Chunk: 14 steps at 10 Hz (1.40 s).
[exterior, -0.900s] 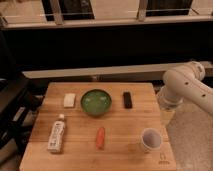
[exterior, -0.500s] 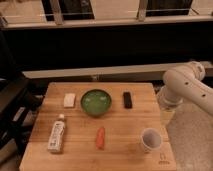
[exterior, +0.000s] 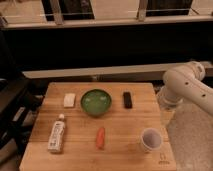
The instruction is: Move the arm in a circular motion
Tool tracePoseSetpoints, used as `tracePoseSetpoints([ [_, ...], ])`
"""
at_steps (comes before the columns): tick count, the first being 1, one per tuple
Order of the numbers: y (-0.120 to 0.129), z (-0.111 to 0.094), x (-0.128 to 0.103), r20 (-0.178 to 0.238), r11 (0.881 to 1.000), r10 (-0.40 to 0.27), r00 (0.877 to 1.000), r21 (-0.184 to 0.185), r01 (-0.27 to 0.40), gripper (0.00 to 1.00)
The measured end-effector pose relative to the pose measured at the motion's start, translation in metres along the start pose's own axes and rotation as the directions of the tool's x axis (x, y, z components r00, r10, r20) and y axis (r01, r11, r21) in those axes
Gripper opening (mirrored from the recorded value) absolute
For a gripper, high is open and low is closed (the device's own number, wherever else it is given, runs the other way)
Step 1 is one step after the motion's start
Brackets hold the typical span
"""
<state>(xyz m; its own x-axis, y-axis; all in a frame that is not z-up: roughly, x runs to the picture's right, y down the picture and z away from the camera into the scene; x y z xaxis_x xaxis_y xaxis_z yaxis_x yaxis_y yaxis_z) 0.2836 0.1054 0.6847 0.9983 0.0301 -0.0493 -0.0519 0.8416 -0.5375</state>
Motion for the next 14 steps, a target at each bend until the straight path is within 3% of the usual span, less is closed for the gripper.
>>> tracePoseSetpoints([
  [12,0.001,0.000,-0.001,-0.002,1.000,-0.005,1.000,0.000,0.005,0.80],
  [14,0.014,-0.002,-0.021,-0.012,0.999,-0.045,0.999,0.001,0.045,0.80],
])
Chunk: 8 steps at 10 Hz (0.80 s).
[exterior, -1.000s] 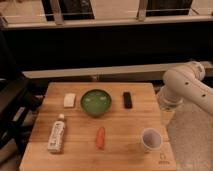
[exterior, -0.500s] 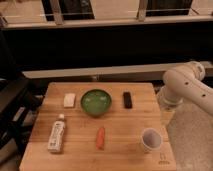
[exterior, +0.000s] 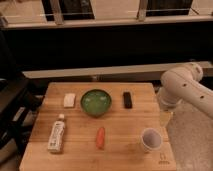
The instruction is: Move the arm in a circular motion
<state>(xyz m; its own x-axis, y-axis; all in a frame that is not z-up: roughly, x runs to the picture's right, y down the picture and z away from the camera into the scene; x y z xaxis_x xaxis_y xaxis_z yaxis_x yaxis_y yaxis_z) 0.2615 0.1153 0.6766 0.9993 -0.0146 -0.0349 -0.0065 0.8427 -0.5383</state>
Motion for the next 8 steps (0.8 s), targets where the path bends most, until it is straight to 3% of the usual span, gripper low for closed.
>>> tracePoseSetpoints([
  [5,0.040,-0.009,-0.107,-0.030,0.990,-0.144,0.989,-0.001,0.144,0.80],
  [6,0.049,-0.012,-0.123,-0.036,0.984,-0.181,0.983,-0.002,0.181,0.80],
  [8,0.052,-0.013,-0.137,-0.043,0.981,-0.191,0.981,0.004,0.192,0.80],
])
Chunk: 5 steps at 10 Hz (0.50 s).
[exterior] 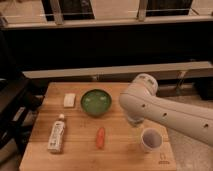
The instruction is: Move the arm in a circular motion
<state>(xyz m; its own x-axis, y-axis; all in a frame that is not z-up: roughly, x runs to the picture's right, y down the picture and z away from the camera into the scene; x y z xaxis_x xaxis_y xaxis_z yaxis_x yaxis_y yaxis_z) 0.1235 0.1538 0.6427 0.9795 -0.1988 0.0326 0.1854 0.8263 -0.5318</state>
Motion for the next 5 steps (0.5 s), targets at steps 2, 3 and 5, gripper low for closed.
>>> tracePoseSetpoints([
  [2,-0.021,-0.002,-0.028,0.005,1.000,-0.015,1.000,0.012,0.015,0.80],
  [3,-0.028,-0.002,-0.040,0.006,0.999,-0.032,0.999,0.017,0.032,0.80],
  [5,-0.042,-0.001,-0.054,0.005,0.998,-0.056,0.998,0.023,0.056,0.80],
])
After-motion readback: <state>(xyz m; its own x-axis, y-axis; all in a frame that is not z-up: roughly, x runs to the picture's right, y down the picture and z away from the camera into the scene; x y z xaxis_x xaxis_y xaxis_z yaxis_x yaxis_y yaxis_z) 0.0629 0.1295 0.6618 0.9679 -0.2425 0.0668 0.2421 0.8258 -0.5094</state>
